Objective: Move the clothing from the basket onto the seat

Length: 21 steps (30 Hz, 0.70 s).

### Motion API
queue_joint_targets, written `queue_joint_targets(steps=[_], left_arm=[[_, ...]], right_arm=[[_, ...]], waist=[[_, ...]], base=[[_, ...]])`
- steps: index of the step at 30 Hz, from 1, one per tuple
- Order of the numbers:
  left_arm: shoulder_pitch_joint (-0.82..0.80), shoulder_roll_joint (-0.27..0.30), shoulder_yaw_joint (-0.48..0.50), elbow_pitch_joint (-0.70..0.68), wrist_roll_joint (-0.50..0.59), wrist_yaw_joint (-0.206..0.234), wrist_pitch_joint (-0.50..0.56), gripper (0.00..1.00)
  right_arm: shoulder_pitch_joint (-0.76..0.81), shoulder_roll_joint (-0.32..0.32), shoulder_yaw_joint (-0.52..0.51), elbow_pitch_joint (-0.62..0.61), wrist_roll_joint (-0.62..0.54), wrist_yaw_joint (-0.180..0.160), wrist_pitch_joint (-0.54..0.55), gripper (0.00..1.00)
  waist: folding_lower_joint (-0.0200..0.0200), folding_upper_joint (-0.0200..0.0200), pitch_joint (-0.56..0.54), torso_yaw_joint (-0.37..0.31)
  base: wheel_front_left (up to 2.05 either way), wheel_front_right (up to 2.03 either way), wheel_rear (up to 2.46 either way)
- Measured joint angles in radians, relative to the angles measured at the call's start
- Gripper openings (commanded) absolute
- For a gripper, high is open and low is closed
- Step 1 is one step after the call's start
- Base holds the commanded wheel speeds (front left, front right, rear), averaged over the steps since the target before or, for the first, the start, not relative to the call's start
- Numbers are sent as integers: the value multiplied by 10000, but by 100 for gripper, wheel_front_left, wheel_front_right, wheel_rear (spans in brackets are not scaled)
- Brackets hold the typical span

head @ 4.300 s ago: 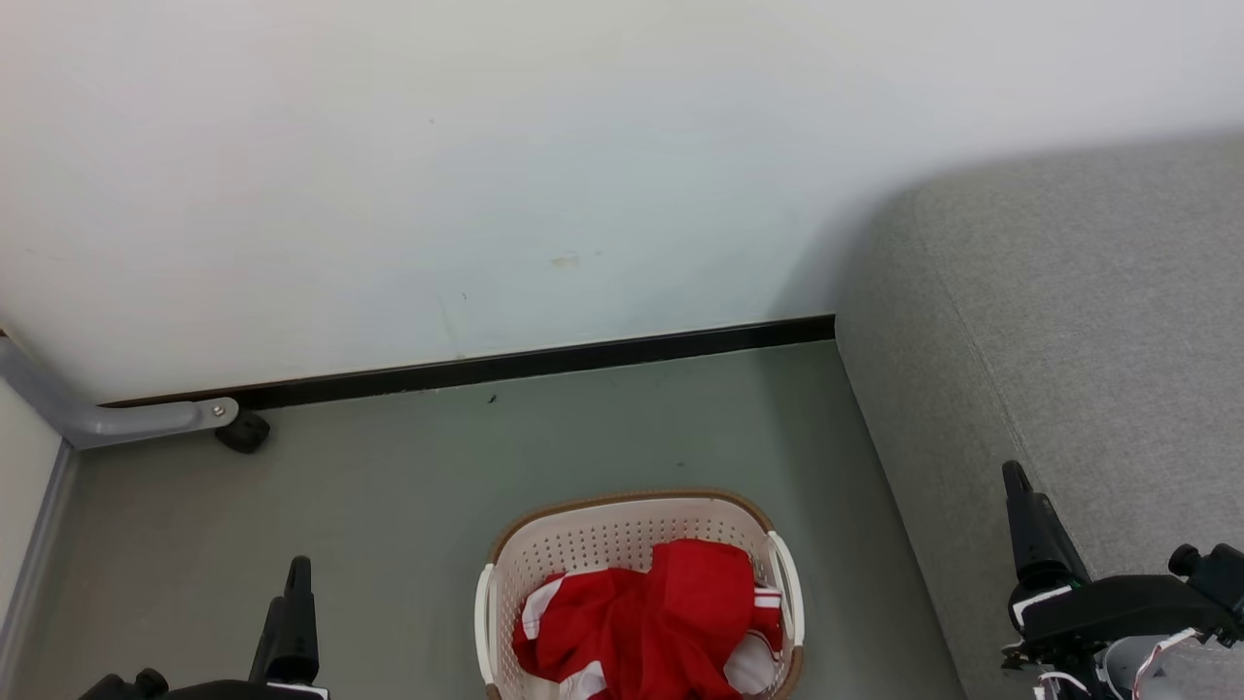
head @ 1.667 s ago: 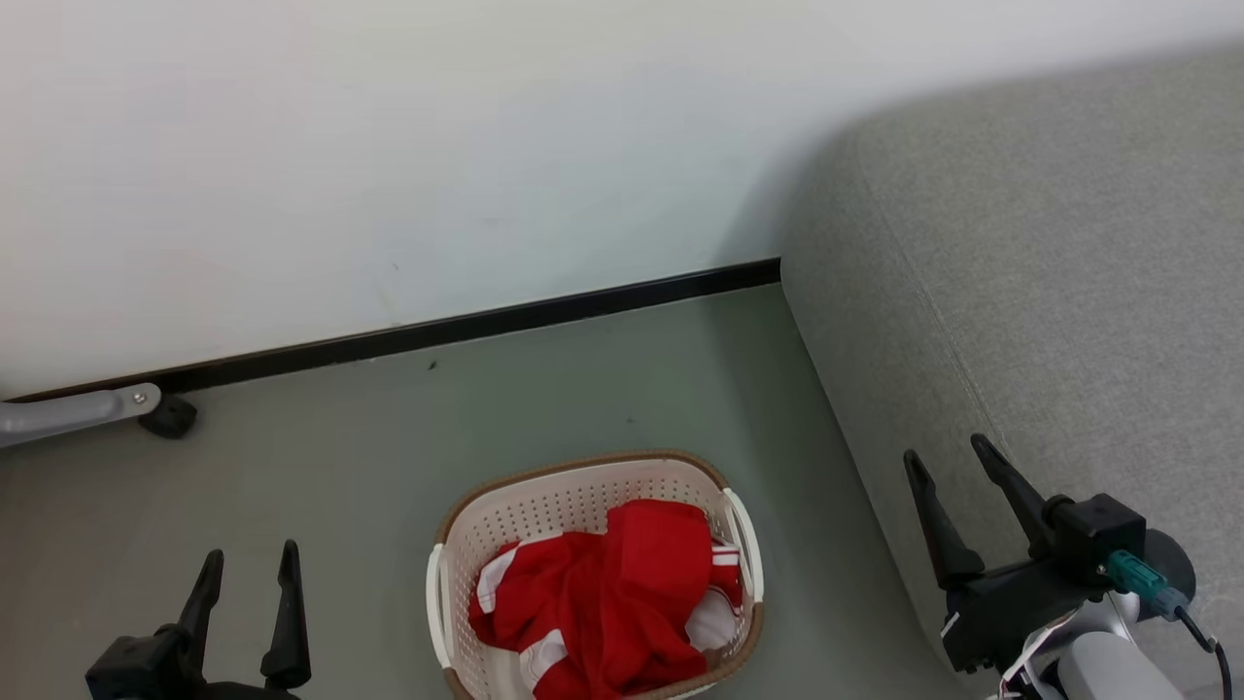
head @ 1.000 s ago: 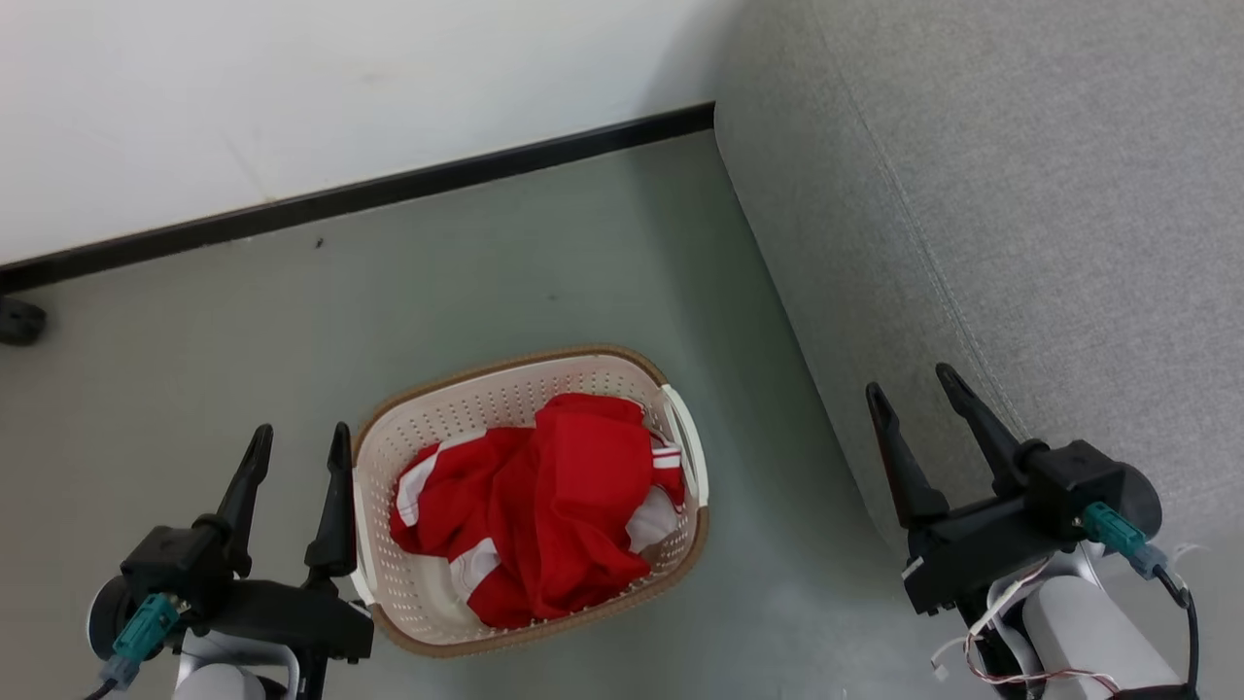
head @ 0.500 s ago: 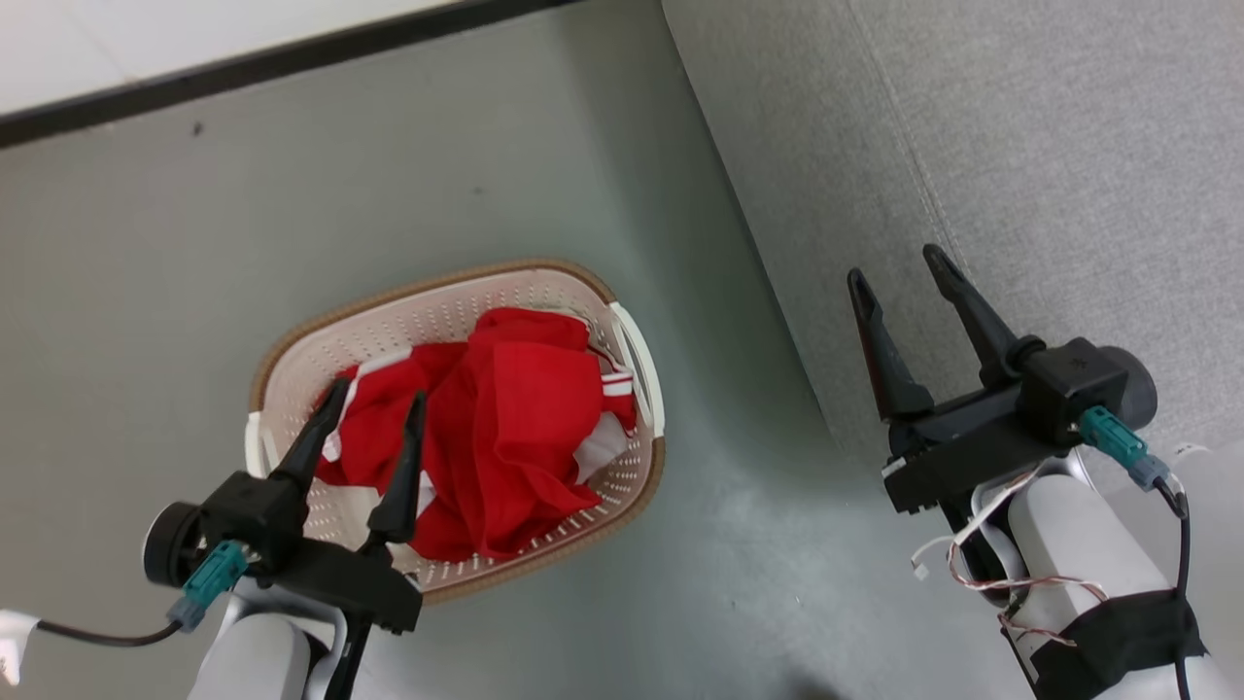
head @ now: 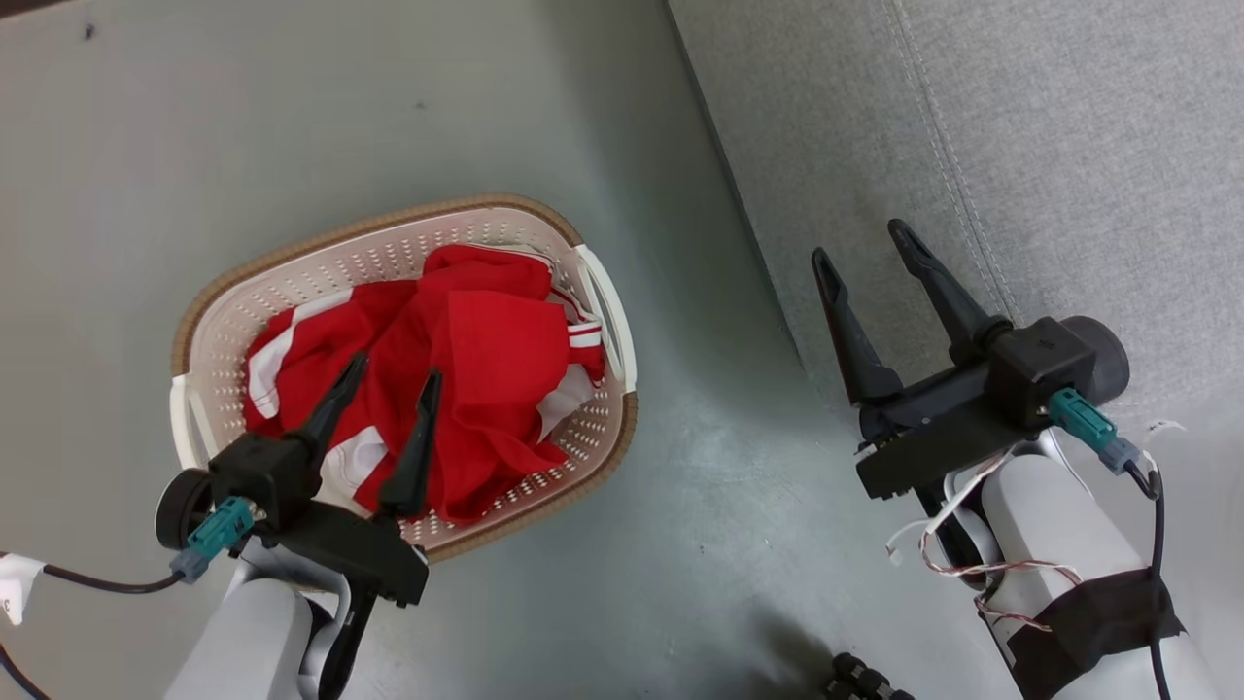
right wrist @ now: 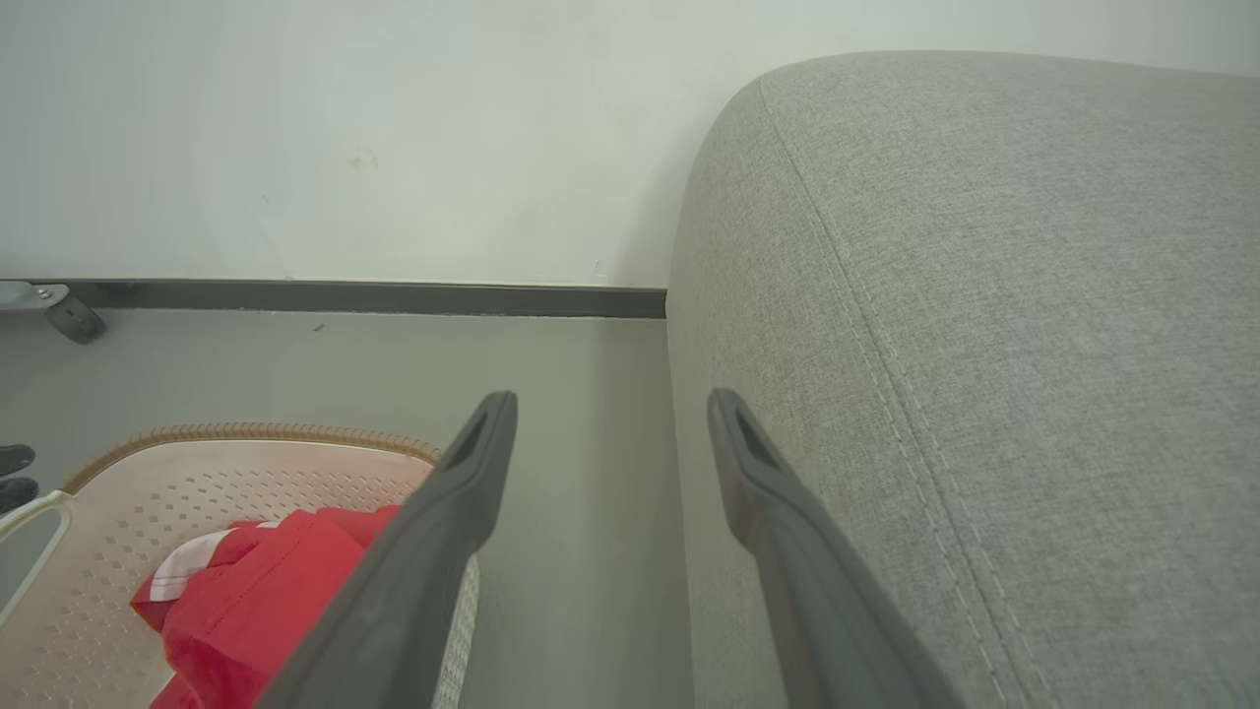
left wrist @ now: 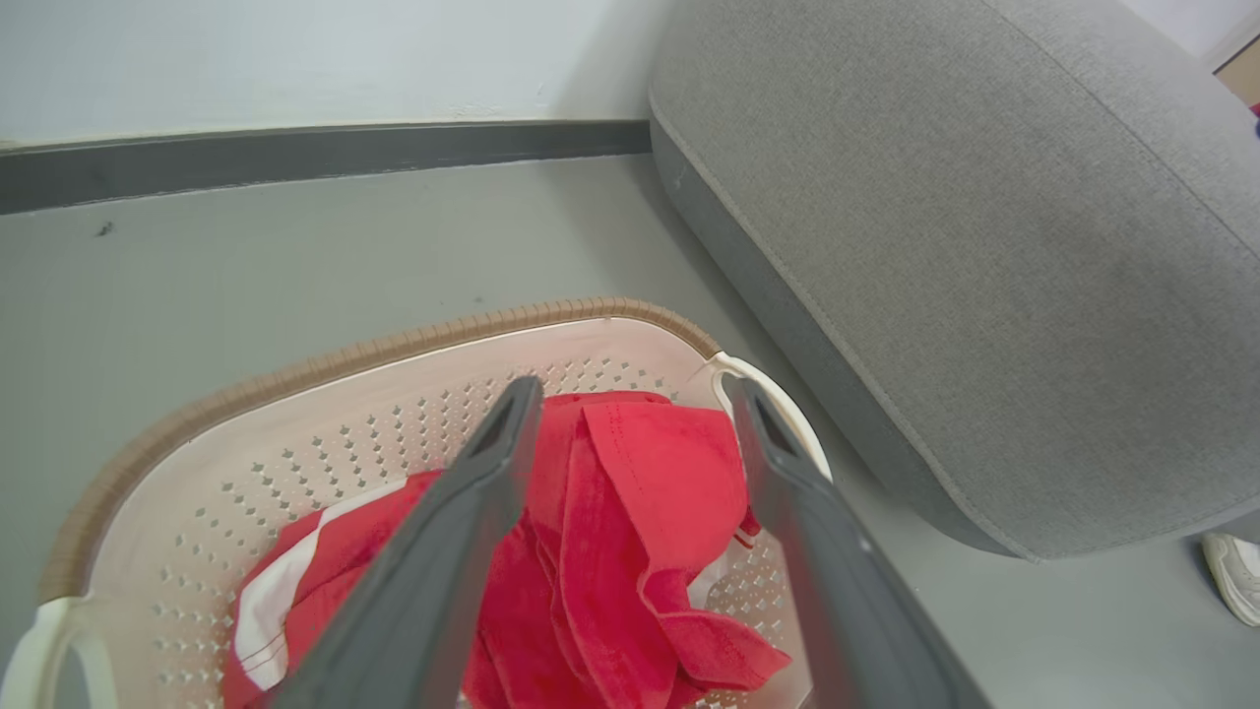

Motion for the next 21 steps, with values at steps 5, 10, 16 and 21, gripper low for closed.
queue_joint_targets(steps=[5, 10, 16, 21], left_arm=[[-309, -48, -322, 207, -522, 2, 136, 100], [-715, -213, -698, 506, -673, 2, 481, 100], [-1061, -322, -976, 895, -738, 2, 884, 100], [-1476, -328, -1003, 1427, -1011, 2, 1223, 100]], right_arm=[[-43, -4, 25, -10, -96, 25, -2, 100], [-114, -90, 31, -146, -207, 79, -2, 100], [-115, -150, 48, -383, -245, 111, -4, 100], [-87, -305, 33, -629, -328, 113, -46, 100]], waist=[[0, 0, 148, -171], [-1, 0, 260, -272], [-1, -2, 423, -325], [-2, -2, 692, -326]], base=[[0, 0, 0], [0, 0, 0], [0, 0, 0], [0, 0, 0]])
